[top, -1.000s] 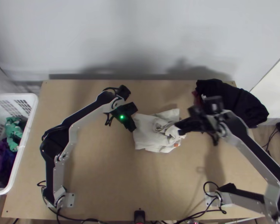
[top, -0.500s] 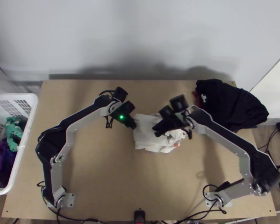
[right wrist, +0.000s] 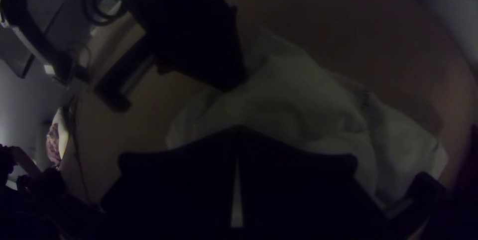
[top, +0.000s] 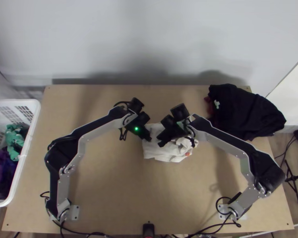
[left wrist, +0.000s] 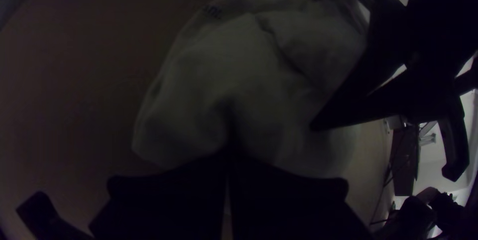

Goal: Fold the t-shirt

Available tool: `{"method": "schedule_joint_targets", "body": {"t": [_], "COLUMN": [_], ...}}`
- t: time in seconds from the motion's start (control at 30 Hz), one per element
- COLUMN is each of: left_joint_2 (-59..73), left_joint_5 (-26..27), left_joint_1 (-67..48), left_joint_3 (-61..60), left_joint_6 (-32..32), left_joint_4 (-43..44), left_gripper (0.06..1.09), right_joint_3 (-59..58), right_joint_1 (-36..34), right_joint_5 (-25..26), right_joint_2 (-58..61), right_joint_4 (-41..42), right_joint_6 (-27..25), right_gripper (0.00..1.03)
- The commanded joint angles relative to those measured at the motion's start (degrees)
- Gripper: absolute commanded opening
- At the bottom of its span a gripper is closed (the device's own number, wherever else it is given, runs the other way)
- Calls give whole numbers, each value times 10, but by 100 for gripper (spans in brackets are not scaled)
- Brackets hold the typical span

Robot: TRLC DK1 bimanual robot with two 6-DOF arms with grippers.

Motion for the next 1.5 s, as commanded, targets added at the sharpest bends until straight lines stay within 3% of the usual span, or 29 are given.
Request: {"method": "schedule_joint_targets", "body": {"t": [0.0, 0.2, 0.7, 0.93, 1.1, 1.47], "left_joint_2": [17, 27, 57, 57, 17, -113], "left_joint_5": [-53, -86, -113, -114, -101, -14], "left_joint_1": [-24, -25, -39, -35, -19, 25], "left_joint_3": [3, 1, 34, 34, 12, -2], "left_joint_6": [9, 20, 29, 31, 33, 28], "left_joint_4": [6, 6, 8, 3, 4, -26], "left_gripper": [15, 15, 15, 15, 15, 19], "right_joint_3": [1, -16, -42, -44, -48, -60], "right_joint_1": [-13, -42, -243, -298, -297, -181], "right_joint_5": [34, 73, 74, 73, 72, 73], "right_joint_2": [33, 44, -87, -109, -160, -274], "right_joint_4": [23, 28, -50, -73, -102, -163], "right_joint_6": [-28, -68, -196, -215, -204, -134], "right_gripper": [3, 3, 3, 3, 3, 3]}}
